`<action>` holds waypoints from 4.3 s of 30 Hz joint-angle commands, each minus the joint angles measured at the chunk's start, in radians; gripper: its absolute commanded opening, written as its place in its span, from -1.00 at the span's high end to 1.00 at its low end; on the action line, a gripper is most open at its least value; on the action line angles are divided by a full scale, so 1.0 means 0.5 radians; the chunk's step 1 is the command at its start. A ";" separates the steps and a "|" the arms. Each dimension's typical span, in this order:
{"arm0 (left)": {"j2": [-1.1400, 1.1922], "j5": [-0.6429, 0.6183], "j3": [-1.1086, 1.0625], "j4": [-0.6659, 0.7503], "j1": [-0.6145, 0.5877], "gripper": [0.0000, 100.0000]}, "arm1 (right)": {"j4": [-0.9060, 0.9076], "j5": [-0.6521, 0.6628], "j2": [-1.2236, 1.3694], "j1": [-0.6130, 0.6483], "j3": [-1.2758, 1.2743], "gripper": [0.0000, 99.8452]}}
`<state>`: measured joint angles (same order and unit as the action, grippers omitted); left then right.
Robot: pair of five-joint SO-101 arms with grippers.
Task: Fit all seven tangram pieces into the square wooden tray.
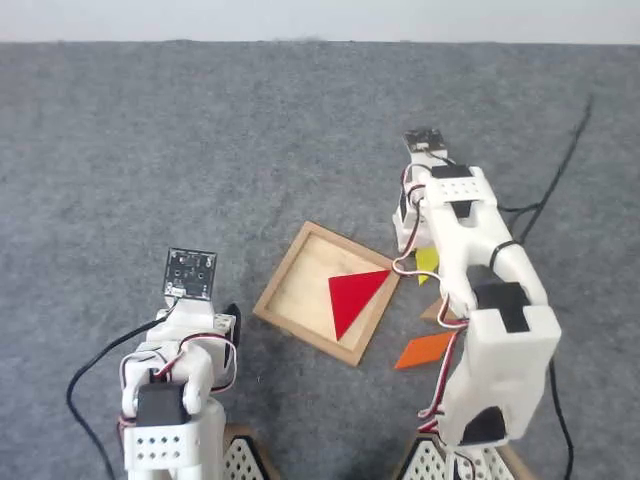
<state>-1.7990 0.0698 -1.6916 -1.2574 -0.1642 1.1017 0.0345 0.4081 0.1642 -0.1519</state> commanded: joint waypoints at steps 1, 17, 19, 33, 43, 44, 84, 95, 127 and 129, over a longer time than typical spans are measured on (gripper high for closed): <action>-0.055 0.012 0.017 -0.018 0.003 0.69 | 0.029 0.028 0.005 0.008 0.058 0.64; -0.055 0.012 0.017 -0.018 0.003 0.69 | 0.048 -0.021 -0.253 -0.002 0.049 0.71; -0.055 0.012 0.017 -0.018 0.003 0.69 | 0.029 -0.031 -0.354 0.008 0.000 0.71; -0.055 0.012 0.017 -0.018 0.003 0.69 | 0.048 0.522 -0.146 0.020 0.344 0.30; -0.055 0.012 0.017 -0.018 0.003 0.69 | 0.041 0.740 0.213 0.133 0.534 0.31; -0.055 0.012 0.017 -0.018 0.003 0.69 | 0.051 0.740 0.244 0.112 0.562 0.31; -0.055 0.012 0.017 -0.018 0.003 0.69 | 0.281 0.396 -0.486 0.109 0.301 0.51; -0.055 0.012 0.017 -0.018 0.003 0.69 | 0.133 0.414 -0.017 0.075 0.427 0.29; -0.055 0.012 0.017 -0.018 0.003 0.69 | 0.606 0.212 0.103 0.002 0.703 0.63; -0.055 0.012 0.017 -0.018 0.003 0.69 | 0.606 0.203 0.091 -0.008 0.703 0.62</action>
<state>-1.7990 0.0698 -1.6916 -1.2574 -0.1626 1.3748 0.1634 0.5416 0.1626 0.1780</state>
